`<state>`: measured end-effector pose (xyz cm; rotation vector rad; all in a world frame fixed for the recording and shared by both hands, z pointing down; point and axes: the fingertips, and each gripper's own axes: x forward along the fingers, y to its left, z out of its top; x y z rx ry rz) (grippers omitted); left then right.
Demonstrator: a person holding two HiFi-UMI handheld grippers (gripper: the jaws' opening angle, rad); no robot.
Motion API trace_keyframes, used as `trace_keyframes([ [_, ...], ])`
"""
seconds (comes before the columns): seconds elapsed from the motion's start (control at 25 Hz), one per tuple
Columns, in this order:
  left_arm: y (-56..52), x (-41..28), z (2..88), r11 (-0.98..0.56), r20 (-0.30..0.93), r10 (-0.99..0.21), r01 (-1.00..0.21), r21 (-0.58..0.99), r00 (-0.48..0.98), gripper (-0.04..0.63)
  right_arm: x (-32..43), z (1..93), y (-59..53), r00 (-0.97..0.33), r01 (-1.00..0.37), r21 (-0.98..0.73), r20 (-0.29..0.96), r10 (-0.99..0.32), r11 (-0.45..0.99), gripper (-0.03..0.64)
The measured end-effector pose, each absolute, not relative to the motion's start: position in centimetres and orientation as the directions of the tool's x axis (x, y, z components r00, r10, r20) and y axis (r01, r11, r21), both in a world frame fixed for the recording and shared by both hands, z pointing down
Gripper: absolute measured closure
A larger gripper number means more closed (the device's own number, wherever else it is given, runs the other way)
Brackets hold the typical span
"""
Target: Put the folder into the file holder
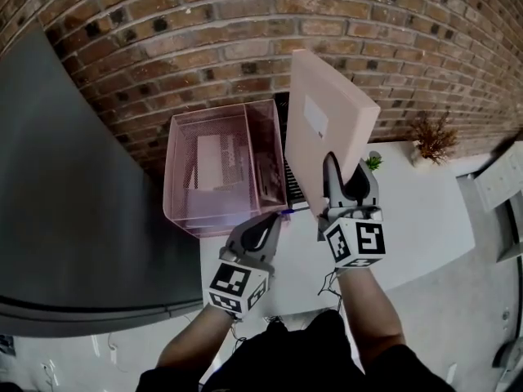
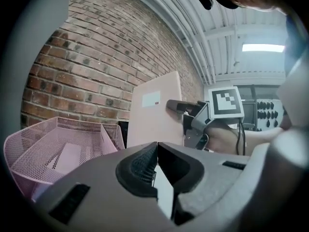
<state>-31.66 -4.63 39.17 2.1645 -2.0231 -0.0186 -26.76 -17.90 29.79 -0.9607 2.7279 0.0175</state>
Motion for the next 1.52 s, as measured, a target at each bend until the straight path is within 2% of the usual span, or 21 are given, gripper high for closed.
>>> trace_keyframes([
  [0.48, -4.2, -32.5, 39.4, -0.059, 0.117, -0.99, -0.988, 0.14, 0.076, 0.588, -29.4, 30.8, -19.9, -0.716, -0.66, -0.055, -0.259, -0.649, 0.75, 0.46],
  [1.52, -6.0, -33.8, 41.3, -0.007, 0.181, -0.983, -0.987, 0.161, 0.037, 0.589, -33.5, 34.7, -22.3, -0.708, -0.665, -0.012, -0.308, -0.636, 0.747, 0.456],
])
